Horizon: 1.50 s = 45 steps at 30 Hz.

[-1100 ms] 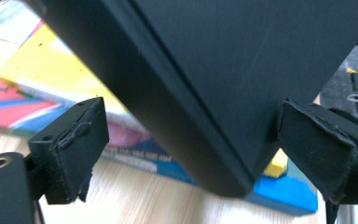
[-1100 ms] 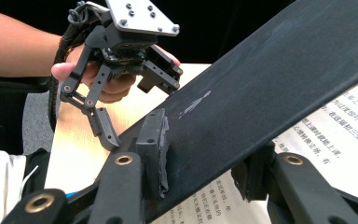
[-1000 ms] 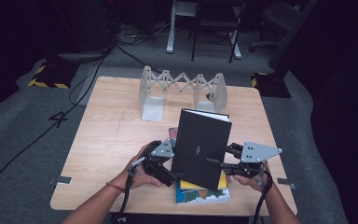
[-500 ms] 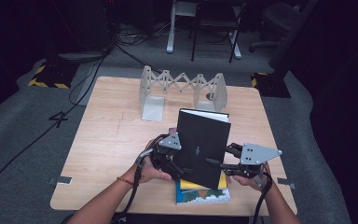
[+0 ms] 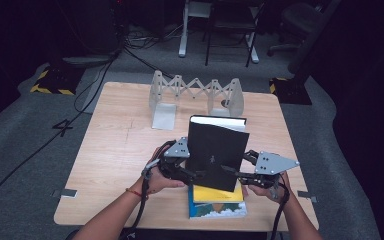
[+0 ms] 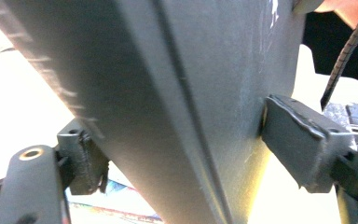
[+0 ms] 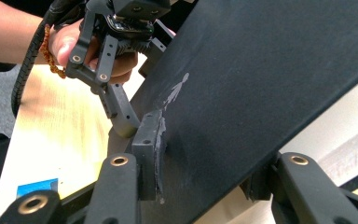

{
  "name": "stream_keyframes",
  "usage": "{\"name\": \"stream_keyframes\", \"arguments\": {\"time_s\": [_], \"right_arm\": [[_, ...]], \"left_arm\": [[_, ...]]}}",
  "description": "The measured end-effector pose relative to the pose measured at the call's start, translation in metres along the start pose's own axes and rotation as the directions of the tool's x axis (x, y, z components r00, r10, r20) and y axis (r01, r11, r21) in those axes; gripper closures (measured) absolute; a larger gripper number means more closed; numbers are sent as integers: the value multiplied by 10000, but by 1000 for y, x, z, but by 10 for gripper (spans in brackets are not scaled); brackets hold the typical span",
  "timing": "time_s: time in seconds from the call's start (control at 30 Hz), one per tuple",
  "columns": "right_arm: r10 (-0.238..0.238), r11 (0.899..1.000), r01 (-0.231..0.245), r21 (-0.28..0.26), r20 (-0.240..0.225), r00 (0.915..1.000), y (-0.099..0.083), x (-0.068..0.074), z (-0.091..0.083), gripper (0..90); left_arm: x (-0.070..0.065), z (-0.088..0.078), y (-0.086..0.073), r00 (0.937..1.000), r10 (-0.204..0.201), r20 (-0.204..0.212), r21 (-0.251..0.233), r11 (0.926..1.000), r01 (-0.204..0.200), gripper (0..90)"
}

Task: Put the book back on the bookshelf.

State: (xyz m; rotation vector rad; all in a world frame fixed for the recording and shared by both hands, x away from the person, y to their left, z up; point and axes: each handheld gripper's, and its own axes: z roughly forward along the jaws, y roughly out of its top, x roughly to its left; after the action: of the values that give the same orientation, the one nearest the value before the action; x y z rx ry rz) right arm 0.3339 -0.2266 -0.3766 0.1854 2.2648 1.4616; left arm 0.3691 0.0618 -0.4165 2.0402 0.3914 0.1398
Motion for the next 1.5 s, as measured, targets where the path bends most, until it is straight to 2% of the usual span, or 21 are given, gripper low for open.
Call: {"name": "stream_keyframes", "arguments": {"time_s": [0.17,0.4,0.6,0.7,0.83,0.93,1.0,1.03,1.07,1.13,1.2,1.3,1.37,1.4,1.43,1.5], "right_arm": [[7,10000,-7,29,279,9996,-2,3,-2,563],[58,10000,-59,5,247,9997,-5,5,-7,555],[-107,9999,105,83,257,9996,-7,8,-12,556],[-121,9999,119,45,444,9989,-7,9,-18,557],[313,9994,-303,-191,576,9978,-13,7,-28,541],[392,9991,-377,-219,738,9965,-14,10,-34,490],[366,9992,-344,-206,1184,9923,-16,11,-38,404],[478,9988,-453,-201,1474,9879,-17,9,-41,384],[744,9972,-717,-228,1557,9850,-19,7,-42,389],[1193,9928,-1161,-290,1623,9795,-25,2,-40,367],[1414,9898,-1425,-37,1515,9783,-30,1,-32,295],[1444,9887,-1484,226,1255,9815,-32,3,-21,274],[1406,9891,-1443,276,1087,9841,-32,7,-12,284],[1406,9891,-1443,276,1087,9841,-32,7,-12,284],[1349,9898,-1392,293,1189,9837,-31,9,-8,263],[1404,9895,-1434,185,1142,9835,-32,8,-7,264]], "left_arm": [[-1,-1,-1,10000,17,15,-172,9999,-17,237],[-1,-6,-5,9990,75,430,-466,9989,-55,309],[-7,-9,-6,9986,344,404,-533,9981,-322,347],[-8,-9,-7,9987,351,364,-558,9979,-330,359],[-10,-11,-7,9983,440,391,-625,9972,-415,392],[-12,-12,-8,9979,572,302,-589,9967,-553,414],[-13,-13,-8,9977,600,316,-616,9964,-580,422],[-14,-13,-8,9974,628,340,-635,9961,-605,426],[-14,-13,-8,9969,706,348,-605,9958,-685,431],[-16,-14,-8,9960,805,384,-633,9949,-780,437],[-16,-15,-9,9960,786,423,-675,9949,-756,446],[-16,-15,-9,9953,873,428,-723,9938,-841,448],[-16,-14,-12,9965,706,437,-1073,9921,-656,444],[-16,-14,-12,9965,706,437,-1073,9921,-656,442],[-15,-13,-13,9975,563,433,-1329,9899,-501,438],[-15,-12,-14,9978,502,434,-1468,9882,-433,436]]}}
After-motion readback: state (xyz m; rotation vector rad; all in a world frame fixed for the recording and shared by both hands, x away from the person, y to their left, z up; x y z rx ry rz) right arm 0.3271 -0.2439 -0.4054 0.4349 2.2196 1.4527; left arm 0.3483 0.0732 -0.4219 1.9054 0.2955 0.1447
